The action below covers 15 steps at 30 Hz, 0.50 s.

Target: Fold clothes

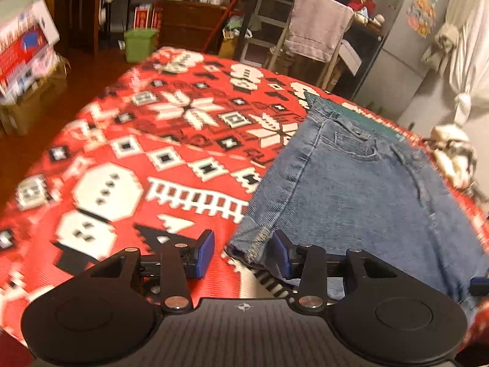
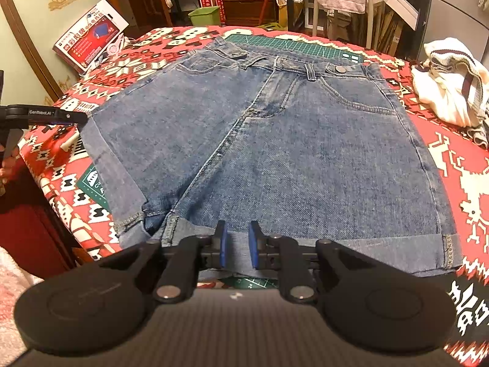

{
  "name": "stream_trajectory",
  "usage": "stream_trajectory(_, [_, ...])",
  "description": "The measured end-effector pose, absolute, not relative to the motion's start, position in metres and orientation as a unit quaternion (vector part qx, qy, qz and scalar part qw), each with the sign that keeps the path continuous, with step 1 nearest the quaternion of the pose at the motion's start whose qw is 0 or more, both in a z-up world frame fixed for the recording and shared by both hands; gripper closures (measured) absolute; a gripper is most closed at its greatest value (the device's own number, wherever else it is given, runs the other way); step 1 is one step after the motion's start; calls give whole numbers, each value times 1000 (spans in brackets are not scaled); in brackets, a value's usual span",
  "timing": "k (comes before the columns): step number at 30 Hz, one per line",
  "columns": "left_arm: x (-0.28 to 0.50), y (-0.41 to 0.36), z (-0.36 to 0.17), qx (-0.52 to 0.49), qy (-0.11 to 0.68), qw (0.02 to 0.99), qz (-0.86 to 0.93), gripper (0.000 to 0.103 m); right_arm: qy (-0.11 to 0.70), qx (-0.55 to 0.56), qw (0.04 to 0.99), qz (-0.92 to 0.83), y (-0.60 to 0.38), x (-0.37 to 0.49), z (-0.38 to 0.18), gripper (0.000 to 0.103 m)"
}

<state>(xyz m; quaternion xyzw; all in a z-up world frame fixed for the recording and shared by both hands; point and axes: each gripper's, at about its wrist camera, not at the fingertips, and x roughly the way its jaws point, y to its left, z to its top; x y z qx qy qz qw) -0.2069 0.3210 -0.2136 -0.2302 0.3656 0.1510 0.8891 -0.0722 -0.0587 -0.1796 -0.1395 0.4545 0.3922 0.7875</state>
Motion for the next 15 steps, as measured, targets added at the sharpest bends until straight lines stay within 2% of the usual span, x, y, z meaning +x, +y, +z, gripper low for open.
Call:
stream_trajectory(10, [-229, 354, -232, -453, 308, 831, 97, 58, 455, -148, 784, 396, -55, -74, -179, 85])
stream_trajectory(15, [-233, 361, -242, -520, 295, 798, 80, 58, 456, -149, 782, 398, -54, -74, -179, 85])
